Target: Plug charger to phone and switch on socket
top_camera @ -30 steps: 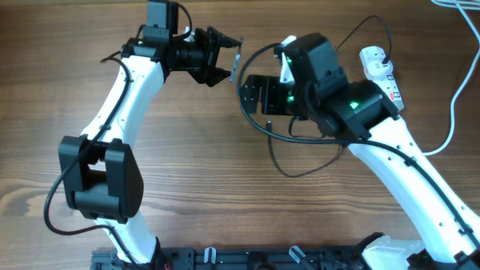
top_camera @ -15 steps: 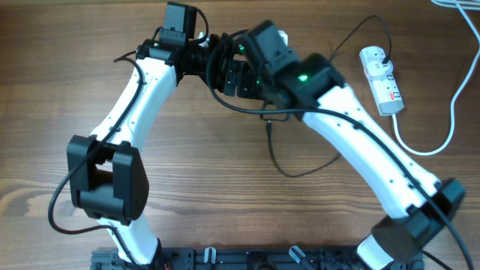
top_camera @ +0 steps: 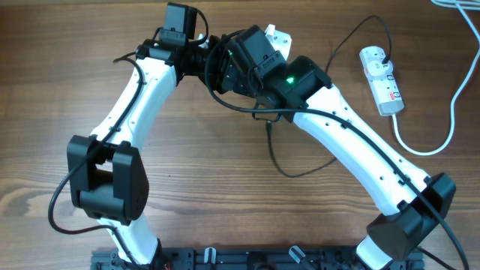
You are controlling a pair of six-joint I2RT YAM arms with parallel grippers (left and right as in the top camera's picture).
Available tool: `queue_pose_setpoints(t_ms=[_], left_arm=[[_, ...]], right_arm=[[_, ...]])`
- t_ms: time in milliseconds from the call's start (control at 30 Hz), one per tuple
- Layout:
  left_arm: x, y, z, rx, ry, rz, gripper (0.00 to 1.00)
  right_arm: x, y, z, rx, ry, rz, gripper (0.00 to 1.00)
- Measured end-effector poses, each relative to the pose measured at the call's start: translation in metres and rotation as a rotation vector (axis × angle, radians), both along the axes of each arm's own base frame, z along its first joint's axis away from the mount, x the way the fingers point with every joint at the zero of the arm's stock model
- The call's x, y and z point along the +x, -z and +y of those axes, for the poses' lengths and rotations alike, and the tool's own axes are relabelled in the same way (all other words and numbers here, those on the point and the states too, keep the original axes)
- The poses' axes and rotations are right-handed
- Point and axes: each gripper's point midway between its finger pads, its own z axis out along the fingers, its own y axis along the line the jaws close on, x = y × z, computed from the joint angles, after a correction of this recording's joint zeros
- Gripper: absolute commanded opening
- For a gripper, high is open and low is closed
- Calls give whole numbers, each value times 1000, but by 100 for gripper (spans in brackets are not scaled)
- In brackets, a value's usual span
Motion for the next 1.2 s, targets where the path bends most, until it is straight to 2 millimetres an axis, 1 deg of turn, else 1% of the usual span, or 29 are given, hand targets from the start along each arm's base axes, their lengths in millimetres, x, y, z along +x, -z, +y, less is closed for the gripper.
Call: queue_pose_setpoints(t_ms=[133,167,467,600,833,1000,1067,1200], left_arm=[[0,0,0,0,0,1,73],[0,0,0,0,0,1,73],[-1,0,-1,1,2,3,73],[-2,0,-2,1,5,3,73],[-2,0,-3,1,7,3,73],[-2,0,-3,1,8,3,74],[-2,0,-3,1,8,3,74],[-3,0,-4,1,10,3,74]], right_arm=[[3,4,-2,-15,16,-2,78],[4,5,-1,-15,19,-5,77],[10,6,0,-17,28,-20,77],[14,14,4,-21,28,-16,76],[20,11,9,1,29,-42,69],[21,10,8,-2,32,-47,66],[21,10,8,-4,34,-48,61],[22,11,8,-5,37,-48,60]])
